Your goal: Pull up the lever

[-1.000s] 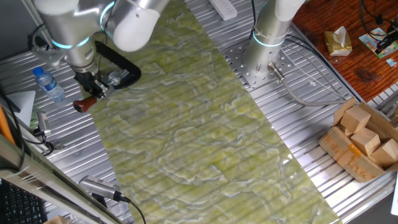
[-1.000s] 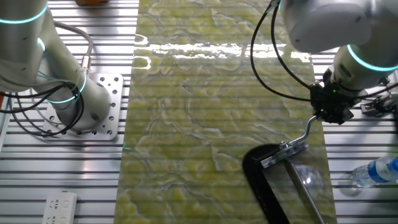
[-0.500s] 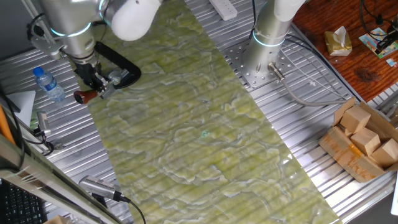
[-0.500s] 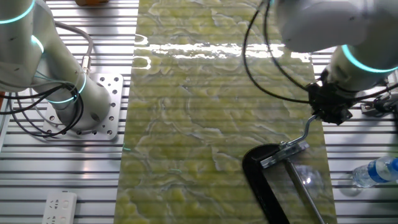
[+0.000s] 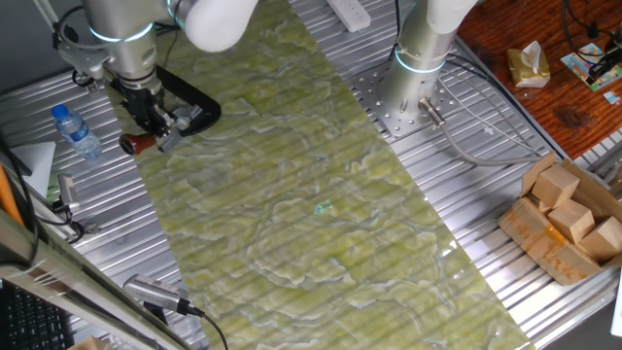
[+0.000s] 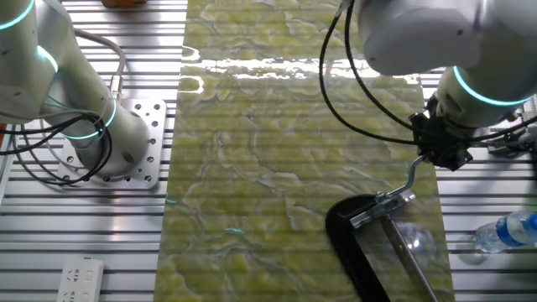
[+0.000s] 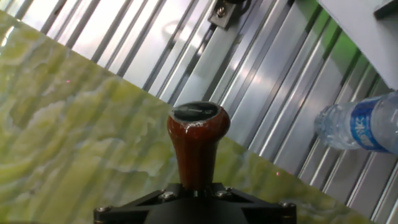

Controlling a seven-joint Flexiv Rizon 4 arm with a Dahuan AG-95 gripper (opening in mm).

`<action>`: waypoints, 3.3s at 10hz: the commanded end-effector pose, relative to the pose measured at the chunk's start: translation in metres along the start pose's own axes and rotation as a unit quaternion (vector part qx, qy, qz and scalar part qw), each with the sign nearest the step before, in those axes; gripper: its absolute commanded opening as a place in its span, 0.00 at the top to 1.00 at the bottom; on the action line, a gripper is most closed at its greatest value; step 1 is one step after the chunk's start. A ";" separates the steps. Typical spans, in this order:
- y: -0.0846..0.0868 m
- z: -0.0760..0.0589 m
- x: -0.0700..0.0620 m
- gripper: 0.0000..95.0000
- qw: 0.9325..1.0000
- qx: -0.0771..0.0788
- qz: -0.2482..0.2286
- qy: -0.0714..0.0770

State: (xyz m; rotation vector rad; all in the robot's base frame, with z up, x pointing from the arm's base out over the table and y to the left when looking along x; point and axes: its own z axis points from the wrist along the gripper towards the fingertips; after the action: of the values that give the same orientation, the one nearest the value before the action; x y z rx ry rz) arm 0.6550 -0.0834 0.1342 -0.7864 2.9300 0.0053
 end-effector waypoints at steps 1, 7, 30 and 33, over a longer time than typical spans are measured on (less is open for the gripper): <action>-0.004 -0.006 0.006 1.00 1.000 0.015 -0.015 -0.011; 0.002 -0.026 0.013 1.00 0.999 0.025 -0.010 -0.030; 0.004 -0.052 0.010 0.80 0.999 0.026 -0.021 -0.025; 0.009 -0.056 -0.018 0.80 1.000 0.012 0.002 -0.002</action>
State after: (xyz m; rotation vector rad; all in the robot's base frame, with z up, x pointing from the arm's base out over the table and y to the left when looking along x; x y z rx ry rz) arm 0.6552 -0.0709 0.1906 -0.7883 2.9048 -0.0342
